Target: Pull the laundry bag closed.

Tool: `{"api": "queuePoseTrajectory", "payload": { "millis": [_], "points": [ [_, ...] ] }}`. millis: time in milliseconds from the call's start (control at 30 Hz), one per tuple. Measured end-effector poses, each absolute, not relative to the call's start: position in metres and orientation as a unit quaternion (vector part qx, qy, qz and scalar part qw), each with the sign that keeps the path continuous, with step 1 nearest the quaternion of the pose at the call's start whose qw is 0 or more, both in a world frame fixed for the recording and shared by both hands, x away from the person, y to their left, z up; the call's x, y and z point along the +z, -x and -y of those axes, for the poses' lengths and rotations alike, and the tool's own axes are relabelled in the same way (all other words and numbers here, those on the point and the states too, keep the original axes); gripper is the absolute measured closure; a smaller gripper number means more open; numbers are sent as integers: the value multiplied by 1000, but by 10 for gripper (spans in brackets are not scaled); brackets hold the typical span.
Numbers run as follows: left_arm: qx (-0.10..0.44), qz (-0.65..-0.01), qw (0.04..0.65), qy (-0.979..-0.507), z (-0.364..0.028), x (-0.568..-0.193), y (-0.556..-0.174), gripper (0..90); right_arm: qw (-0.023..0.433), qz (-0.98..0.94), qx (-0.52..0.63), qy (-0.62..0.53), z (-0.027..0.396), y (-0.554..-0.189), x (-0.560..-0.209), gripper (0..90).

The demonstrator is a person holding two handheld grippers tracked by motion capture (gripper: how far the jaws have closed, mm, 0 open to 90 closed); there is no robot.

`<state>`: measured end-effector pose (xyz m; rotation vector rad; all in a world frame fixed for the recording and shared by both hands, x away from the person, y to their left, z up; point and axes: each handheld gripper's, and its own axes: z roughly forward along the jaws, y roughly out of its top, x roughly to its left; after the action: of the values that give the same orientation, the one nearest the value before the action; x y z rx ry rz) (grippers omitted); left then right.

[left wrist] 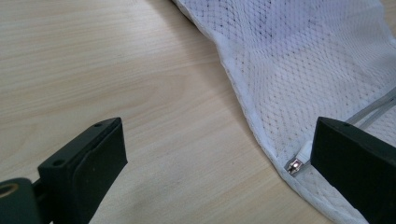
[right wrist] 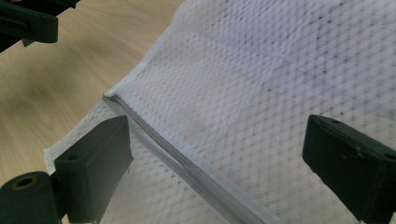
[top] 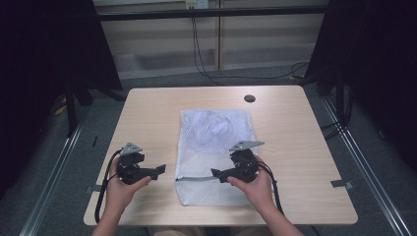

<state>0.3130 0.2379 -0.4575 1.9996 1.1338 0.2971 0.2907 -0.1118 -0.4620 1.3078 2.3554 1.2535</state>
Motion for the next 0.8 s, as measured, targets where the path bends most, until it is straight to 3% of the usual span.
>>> {"api": "queuePoseTrajectory", "payload": {
  "millis": [800],
  "points": [
    [113,-442,402,-794,-241,-459,-310,35,52,-797,430,-421,72,-298,-466,121]
  ]
}}
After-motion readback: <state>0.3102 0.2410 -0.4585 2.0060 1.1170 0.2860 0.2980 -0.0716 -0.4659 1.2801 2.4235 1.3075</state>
